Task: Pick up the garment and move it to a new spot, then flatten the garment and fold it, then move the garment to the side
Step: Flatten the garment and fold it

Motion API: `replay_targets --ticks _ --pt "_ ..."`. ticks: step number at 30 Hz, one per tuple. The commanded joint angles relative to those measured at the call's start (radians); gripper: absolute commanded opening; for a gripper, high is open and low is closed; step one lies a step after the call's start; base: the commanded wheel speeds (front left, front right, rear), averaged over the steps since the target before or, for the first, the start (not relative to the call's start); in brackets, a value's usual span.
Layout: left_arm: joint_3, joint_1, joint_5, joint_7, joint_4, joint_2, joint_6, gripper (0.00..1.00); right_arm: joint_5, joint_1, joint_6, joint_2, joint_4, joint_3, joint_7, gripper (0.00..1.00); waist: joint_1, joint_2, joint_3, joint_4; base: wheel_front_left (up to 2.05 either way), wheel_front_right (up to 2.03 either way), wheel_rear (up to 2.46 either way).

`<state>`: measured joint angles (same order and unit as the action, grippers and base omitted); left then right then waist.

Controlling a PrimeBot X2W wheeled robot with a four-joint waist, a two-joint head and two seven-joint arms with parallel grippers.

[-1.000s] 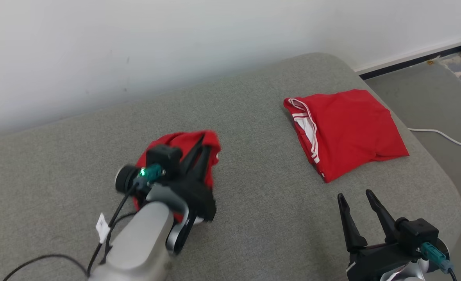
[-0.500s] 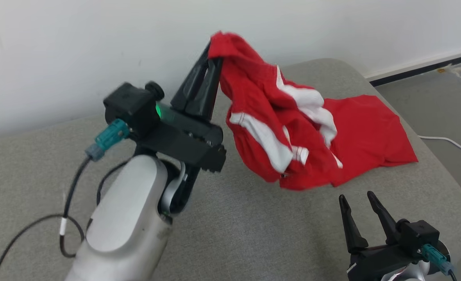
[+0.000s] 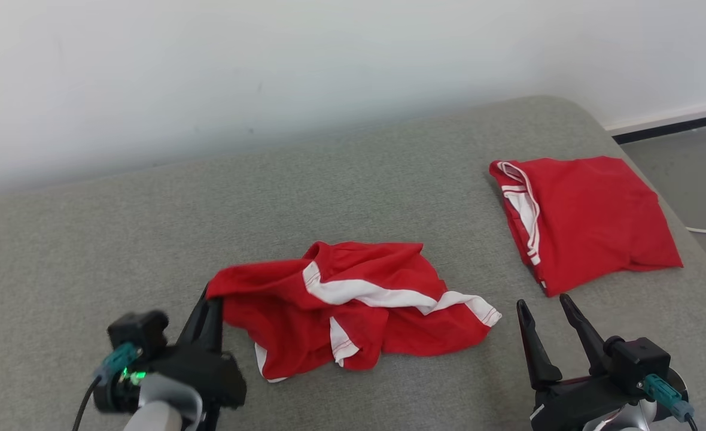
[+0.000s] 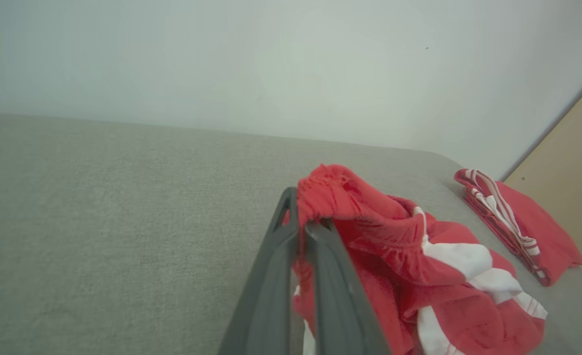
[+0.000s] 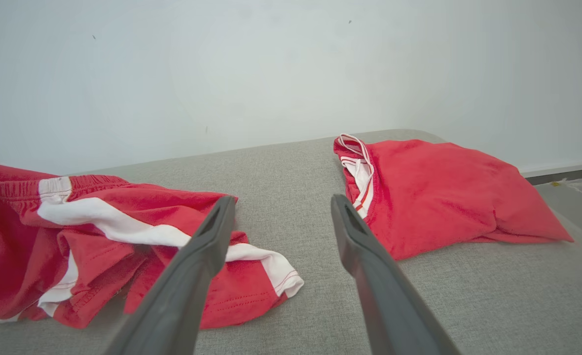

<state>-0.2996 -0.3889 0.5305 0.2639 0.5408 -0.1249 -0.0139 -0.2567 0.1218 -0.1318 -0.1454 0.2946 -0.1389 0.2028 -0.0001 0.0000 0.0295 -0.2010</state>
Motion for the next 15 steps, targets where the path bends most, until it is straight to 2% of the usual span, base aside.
replay_targets --ticks 1,4,5,6,15 --pt "0.014 0.030 0.005 0.000 0.014 -0.007 0.003 0.00 0.000 -0.010 0.003 -0.006 -0.003 0.000 0.000 1.00 0.0001 0.0000 0.001 0.019 0.00 0.00 0.00" --pt "0.035 0.067 0.022 0.000 0.042 -0.009 0.000 0.01 0.004 -0.015 0.003 -0.004 -0.006 0.002 -0.005 1.00 0.0001 0.0000 -0.001 0.035 0.00 0.00 0.00" --pt "0.038 0.076 0.026 0.000 0.050 -0.008 -0.003 0.82 0.004 -0.016 0.003 -0.002 -0.007 0.002 -0.006 1.00 0.0001 0.0000 -0.003 0.040 0.00 0.00 0.00" --pt "0.037 0.087 0.028 -0.001 0.061 -0.011 -0.002 1.00 0.006 -0.017 0.003 0.000 -0.008 0.000 -0.008 1.00 0.0001 0.0000 -0.005 0.043 0.00 0.00 0.00" --pt "0.043 0.122 0.037 -0.028 0.068 -0.045 0.017 1.00 0.002 -0.021 0.003 0.006 -0.006 -0.014 -0.008 1.00 0.0001 0.0000 -0.020 0.048 0.00 0.00 0.00"
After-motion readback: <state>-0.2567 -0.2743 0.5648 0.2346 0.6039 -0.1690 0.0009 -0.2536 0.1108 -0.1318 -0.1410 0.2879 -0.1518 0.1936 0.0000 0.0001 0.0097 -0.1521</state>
